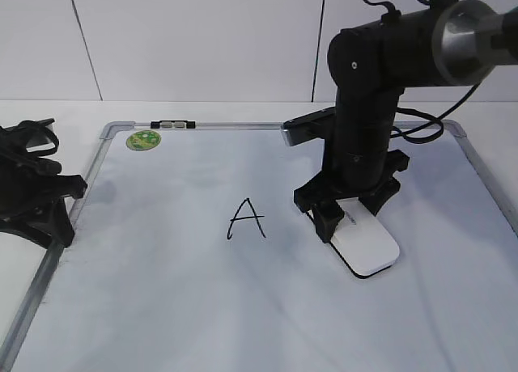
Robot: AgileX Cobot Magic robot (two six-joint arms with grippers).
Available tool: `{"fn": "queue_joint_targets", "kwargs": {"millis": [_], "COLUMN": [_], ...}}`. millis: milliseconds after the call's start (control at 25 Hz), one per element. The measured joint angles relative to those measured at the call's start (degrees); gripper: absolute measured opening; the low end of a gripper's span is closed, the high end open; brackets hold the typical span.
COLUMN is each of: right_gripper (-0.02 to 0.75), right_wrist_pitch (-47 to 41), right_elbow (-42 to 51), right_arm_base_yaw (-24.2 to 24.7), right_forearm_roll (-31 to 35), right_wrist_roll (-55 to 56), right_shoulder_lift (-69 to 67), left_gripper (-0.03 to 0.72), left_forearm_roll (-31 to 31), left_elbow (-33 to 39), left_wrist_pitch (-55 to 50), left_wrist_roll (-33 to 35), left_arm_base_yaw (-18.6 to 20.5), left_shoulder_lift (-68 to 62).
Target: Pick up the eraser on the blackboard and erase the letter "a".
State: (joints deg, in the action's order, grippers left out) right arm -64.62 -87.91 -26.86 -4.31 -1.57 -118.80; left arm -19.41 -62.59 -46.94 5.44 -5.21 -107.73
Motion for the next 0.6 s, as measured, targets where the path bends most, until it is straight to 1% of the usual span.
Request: {"fn": "queue_joint_targets", "kwargs": {"millis": [280,600], "right_gripper": [0.527,0.527], "right_wrist_pitch": [0.06,-3.05], "right_elbow": [0.22,-2.7], "right_arm_base_yaw": [0.6,0.64], "right_forearm_roll": [3.41,3.18], "right_wrist_roll": [0.0,4.73], "right_shoulder_lift": [2.34,11.21], "left_gripper": [0.162,0.164], "left_forearm_roll": [-0.02,-0.02], "left_elbow": [0.0,0.0], "left_wrist_pitch": [0.0,0.0], "left_wrist_roll": [0.0,0.0], "left_arm_base_yaw": [0.0,0.0], "left_shoulder_lift": [0.0,0.0]}}
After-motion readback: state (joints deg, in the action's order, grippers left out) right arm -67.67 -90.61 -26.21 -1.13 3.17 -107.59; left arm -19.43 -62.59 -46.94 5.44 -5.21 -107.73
